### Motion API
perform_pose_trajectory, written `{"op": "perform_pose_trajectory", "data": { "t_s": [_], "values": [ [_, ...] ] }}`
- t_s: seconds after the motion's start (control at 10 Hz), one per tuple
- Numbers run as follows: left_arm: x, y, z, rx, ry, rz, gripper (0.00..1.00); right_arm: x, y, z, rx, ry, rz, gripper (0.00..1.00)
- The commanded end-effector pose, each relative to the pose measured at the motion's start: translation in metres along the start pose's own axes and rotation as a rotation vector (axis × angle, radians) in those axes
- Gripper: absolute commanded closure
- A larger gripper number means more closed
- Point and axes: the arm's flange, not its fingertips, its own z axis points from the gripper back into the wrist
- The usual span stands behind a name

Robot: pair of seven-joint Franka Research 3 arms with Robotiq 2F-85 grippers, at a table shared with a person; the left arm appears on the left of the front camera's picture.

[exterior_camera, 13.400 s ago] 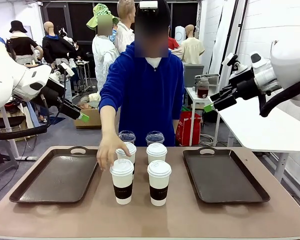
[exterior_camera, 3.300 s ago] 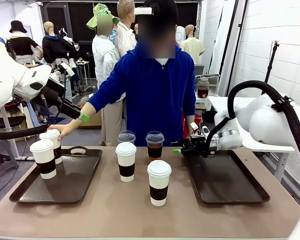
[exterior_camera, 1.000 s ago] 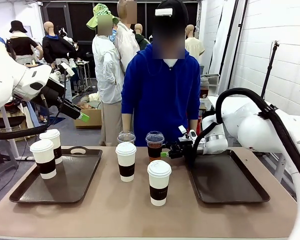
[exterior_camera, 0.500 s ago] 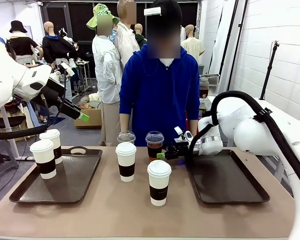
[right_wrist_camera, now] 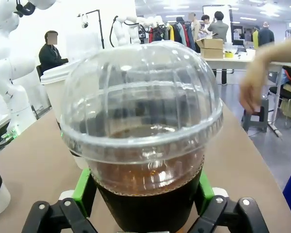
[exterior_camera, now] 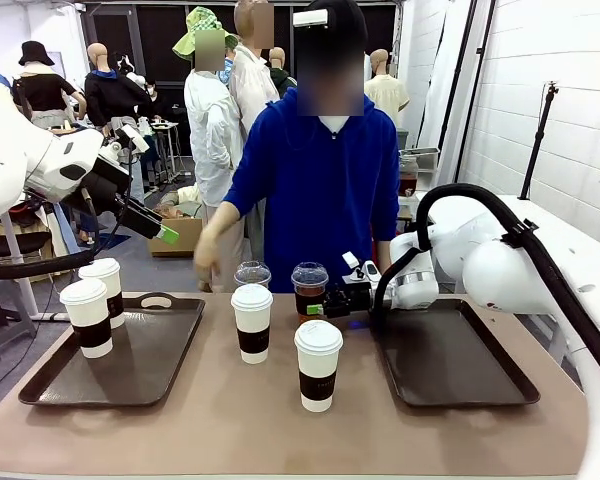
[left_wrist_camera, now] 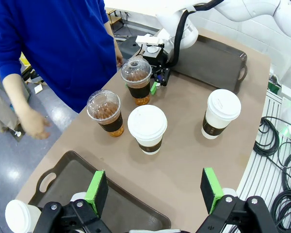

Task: Distribute the coffee onto the tray.
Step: Pick up one iced Americano and place it on the right Handle tray.

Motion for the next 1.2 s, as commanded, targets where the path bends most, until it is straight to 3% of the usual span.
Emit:
{"op": "perform_pose_trajectory", "data": {
  "t_s": [0.0,0.5,1.1],
  "values": [
    [-0.001,0.001,0.000,-0.008,-0.002,0.001,0.00,0.002,-0.009,-0.001,0.019,-0.012,-0.019,0.34],
    [-0.001,0.001,0.000,-0.008,-0.002,0.001,0.00,0.022,-0.001,0.014,0.002,-0.034,-0.026,0.34],
    [-0.001,0.001,0.000,-0.008,-0.002,0.001,0.00,0.104,0.042,0.089,0.007,-0.029,-0.002,0.34]
  ]
}}
